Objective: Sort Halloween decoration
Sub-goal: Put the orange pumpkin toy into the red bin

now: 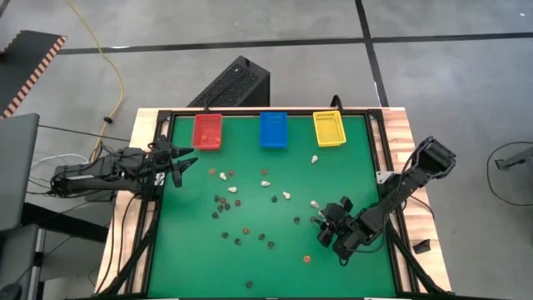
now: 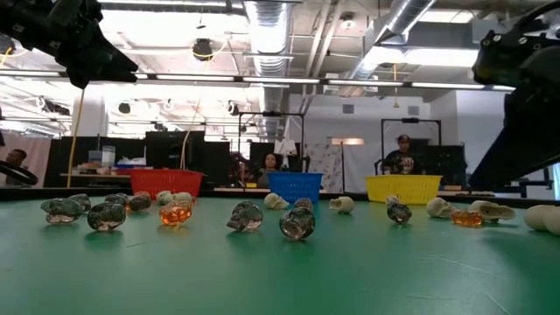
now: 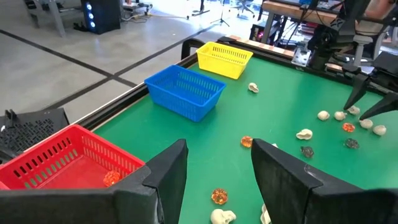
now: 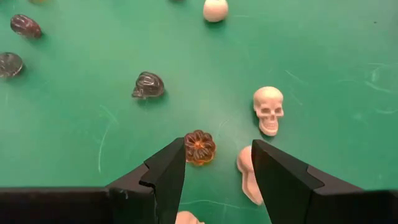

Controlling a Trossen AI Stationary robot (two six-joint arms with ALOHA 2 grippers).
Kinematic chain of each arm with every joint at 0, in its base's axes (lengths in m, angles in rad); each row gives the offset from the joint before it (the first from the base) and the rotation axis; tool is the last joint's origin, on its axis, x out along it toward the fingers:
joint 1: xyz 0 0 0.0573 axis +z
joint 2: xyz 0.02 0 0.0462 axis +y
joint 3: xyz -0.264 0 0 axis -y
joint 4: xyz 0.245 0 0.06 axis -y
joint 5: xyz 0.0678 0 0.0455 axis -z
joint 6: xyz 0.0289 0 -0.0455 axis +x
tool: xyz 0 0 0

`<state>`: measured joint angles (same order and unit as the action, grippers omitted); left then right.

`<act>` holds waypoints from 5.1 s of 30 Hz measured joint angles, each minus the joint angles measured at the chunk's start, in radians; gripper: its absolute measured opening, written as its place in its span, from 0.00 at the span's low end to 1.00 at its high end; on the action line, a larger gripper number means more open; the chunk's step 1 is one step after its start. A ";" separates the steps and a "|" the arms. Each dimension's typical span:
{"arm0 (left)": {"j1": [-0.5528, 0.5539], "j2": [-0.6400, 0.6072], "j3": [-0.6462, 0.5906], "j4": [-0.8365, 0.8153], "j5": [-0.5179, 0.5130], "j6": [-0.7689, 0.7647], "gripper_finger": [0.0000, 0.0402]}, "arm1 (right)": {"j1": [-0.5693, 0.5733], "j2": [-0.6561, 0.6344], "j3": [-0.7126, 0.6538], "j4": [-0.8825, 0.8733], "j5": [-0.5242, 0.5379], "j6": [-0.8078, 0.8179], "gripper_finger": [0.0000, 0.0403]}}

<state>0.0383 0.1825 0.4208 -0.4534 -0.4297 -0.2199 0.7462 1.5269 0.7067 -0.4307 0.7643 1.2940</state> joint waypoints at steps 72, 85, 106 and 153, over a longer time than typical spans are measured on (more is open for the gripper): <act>0.000 0.000 0.000 0.000 0.000 -0.002 0.42 | -0.081 0.132 0.022 0.108 -0.132 -0.126 0.46; 0.000 0.000 0.000 -0.001 0.000 -0.002 0.42 | -0.082 0.133 0.022 0.122 -0.129 -0.114 0.29; 0.000 0.000 0.000 -0.001 0.000 -0.002 0.42 | -0.135 0.136 0.109 0.063 -0.114 -0.231 0.25; 0.000 0.000 0.000 0.000 0.000 -0.002 0.42 | -0.283 0.202 0.154 0.167 -0.138 -0.405 0.72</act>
<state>0.0380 0.1822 0.4206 -0.4538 -0.4294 -0.2214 0.4633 1.7284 0.8612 -0.2632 0.6260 0.8894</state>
